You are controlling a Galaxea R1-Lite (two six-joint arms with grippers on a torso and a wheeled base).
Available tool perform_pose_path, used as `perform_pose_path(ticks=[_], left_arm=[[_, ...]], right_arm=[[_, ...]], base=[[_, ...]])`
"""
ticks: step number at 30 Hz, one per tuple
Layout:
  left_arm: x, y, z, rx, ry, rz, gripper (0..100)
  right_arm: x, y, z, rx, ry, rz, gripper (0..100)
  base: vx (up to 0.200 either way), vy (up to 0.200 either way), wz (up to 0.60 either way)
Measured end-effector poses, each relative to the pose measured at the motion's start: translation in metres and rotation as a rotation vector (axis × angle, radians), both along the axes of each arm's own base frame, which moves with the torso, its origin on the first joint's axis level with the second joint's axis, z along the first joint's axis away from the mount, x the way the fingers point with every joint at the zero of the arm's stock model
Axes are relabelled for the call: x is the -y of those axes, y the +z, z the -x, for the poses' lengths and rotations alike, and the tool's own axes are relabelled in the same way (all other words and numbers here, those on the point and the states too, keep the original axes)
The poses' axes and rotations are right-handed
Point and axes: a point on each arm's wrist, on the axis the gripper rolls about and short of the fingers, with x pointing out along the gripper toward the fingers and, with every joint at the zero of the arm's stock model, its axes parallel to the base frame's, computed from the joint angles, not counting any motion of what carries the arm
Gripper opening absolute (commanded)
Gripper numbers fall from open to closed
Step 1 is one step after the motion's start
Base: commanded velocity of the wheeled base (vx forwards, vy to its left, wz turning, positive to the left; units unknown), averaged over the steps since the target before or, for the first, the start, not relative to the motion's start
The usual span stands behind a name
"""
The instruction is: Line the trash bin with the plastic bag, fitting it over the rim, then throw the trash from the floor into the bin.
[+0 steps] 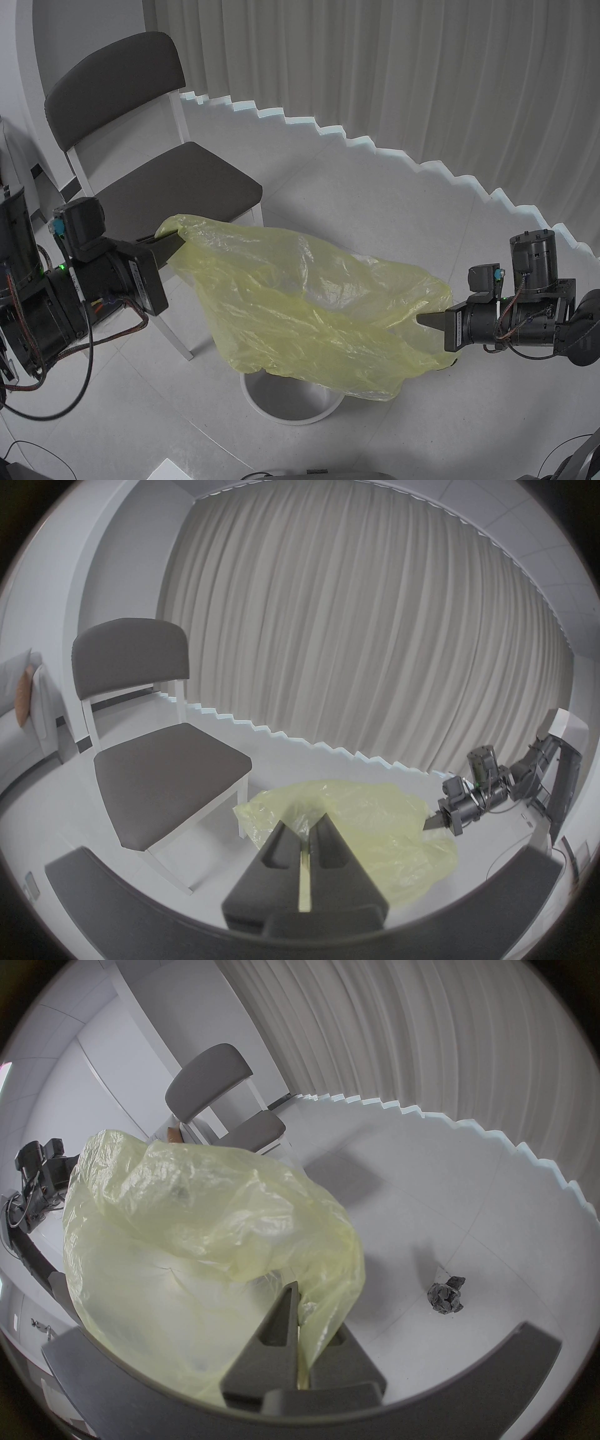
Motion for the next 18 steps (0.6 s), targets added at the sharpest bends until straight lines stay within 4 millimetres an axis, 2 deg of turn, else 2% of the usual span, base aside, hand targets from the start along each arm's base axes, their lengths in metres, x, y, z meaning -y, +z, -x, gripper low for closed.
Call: perform_pose_path(ticks=[6, 10, 13, 18], left_arm=[[0.009, -0.012, -0.025, 0.005, 0.076, 0.103, 0], [0.014, -0.041, -0.039, -0.069, 0.103, 0.093, 0], [0.014, -0.063, -0.041, -0.148, 0.095, 0.076, 0], [0.016, -0.087, -0.043, -0.267, 0.074, 0.119, 0]], right_arm=[[-0.003, -0.01, -0.011, -0.026, -0.006, 0.017, 0], [-0.006, -0.019, -0.02, -0.05, -0.007, 0.032, 0], [-0.009, -0.026, -0.026, -0.066, -0.005, 0.045, 0], [-0.014, -0.041, -0.04, -0.098, -0.004, 0.065, 0]], base=[[0.0, 0.0, 0.0], [0.0, 0.0, 0.0], [0.0, 0.0, 0.0], [0.0, 0.0, 0.0]])
